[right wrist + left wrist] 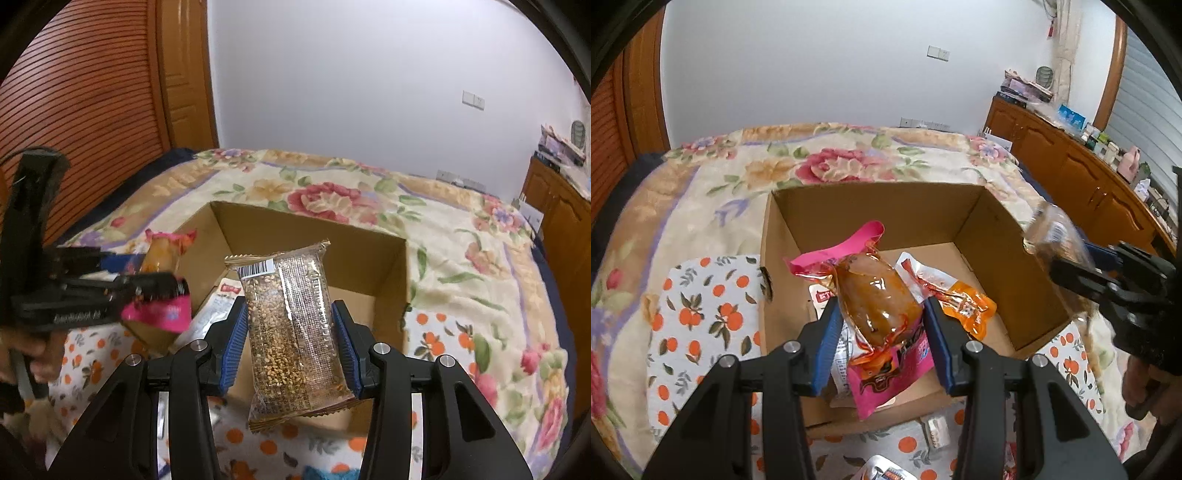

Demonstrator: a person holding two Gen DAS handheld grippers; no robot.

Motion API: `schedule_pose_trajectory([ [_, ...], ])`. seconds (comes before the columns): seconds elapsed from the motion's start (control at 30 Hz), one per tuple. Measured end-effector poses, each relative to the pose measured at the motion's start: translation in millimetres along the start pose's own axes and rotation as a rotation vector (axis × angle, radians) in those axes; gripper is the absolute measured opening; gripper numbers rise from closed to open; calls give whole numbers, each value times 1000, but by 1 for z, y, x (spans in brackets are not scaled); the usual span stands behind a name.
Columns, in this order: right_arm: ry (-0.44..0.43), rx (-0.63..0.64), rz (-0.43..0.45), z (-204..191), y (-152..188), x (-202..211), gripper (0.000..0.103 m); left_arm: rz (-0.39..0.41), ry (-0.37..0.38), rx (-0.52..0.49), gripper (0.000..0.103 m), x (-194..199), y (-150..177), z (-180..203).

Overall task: Organize snacks
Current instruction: 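Lift both snacks over the box and open both tools to drop them, then move both tools back toward the remaining snack packets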

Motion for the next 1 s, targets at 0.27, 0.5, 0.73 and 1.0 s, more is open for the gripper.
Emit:
schedule_pose_trajectory([
  [0.27, 46, 3, -73, 13, 6, -50, 45, -54, -13, 19, 45, -24, 14, -6],
  [0.5, 54, -9, -122, 20, 20, -68, 46, -52, -26, 39, 46, -27, 17, -10],
  [0.73, 61, -41, -126, 27, 24, -65, 53, -42, -38, 53, 53, -17, 15, -17],
  [1.0, 24, -58, -84, 6, 28, -25, 54, 2, -58, 20, 57, 24, 27, -22],
])
Point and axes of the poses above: each gripper's, at about its wrist camera, not at the fingertips, and x roughly against the way its jaws point, z to its right, y to its underside, the point moved 7 cm from there along -x, roughly the way its jaws point, and after that the axes turned 15 degrees about -y, right-handed, at the moved point
